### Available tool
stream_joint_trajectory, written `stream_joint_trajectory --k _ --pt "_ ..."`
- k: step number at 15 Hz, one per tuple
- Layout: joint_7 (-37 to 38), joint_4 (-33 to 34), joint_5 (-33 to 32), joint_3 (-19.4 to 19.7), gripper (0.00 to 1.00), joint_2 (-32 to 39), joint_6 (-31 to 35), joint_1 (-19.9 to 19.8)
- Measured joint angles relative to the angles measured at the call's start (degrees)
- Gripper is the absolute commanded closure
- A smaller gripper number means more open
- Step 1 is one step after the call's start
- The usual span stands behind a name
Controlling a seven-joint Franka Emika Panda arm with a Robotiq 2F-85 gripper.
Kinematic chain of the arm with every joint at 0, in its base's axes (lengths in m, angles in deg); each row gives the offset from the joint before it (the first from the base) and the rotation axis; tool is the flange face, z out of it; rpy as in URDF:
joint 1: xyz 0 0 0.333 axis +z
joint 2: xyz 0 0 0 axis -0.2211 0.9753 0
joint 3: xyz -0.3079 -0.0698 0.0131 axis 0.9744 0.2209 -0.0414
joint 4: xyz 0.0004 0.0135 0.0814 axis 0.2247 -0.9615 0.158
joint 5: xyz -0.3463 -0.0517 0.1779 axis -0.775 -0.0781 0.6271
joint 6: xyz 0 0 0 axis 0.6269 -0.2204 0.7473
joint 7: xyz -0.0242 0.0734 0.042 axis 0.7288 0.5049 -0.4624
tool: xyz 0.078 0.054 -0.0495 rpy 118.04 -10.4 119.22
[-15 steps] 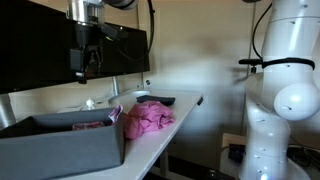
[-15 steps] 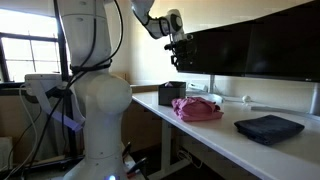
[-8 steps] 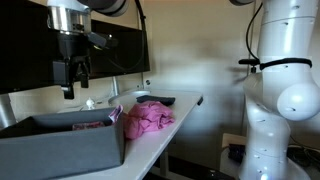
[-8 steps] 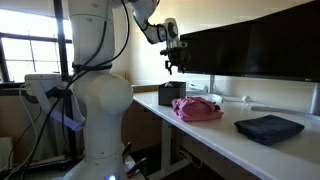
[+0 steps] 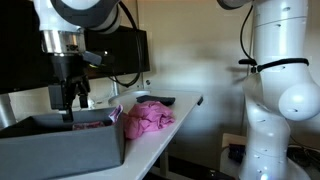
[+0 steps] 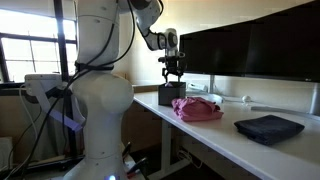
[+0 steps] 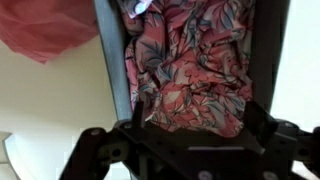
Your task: Remove the clothing from the grey box.
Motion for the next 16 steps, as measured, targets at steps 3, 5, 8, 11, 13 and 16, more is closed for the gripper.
stream_joint_trajectory --k 3,5,8,11,13,16 --pt "-0.07 0.03 -0.05 0.00 0.00 1.21 -1.31 0.20" --pt "-0.29 0.04 -0.05 0.05 0.00 1.76 -2.65 0.20" --pt "-0.39 0.03 -0.17 0.19 0.00 2.55 -4.15 0.20" --pt "-0.46 0.04 -0.23 0.36 0.00 3.38 -4.53 0.20" --pt "-0.56 0.07 -0.27 0.46 0.00 4.03 -4.53 0.19" --pt "-0.93 0.40 -0.28 0.56 0.00 5.20 -4.59 0.19"
